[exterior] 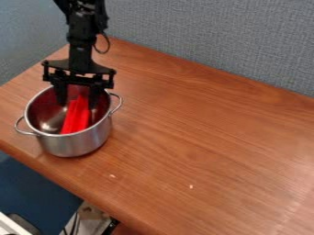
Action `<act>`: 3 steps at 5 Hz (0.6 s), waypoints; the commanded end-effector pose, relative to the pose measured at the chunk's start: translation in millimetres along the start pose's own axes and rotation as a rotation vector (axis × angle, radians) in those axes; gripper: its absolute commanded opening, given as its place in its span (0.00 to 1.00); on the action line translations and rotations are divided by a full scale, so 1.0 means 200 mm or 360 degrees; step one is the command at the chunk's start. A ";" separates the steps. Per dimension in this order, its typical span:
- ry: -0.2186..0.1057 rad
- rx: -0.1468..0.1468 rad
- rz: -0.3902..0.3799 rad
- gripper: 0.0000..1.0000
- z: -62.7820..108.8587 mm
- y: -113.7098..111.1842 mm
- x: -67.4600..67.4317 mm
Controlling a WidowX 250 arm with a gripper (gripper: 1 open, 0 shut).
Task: Move the red object from the metal pot to the table
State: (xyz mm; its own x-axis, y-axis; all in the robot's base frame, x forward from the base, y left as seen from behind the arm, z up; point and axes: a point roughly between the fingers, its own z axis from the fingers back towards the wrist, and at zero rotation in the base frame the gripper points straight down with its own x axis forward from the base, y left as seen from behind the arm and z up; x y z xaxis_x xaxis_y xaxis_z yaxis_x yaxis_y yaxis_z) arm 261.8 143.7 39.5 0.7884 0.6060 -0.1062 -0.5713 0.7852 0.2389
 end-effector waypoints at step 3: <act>-0.0223 -0.0049 -0.0022 0.00 0.50 -0.04 -0.10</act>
State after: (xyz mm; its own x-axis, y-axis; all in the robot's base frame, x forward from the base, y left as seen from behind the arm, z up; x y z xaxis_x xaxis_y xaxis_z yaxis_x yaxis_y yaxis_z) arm 269.9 111.4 122.3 0.8232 0.5673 -0.0226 -0.5492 0.8058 0.2217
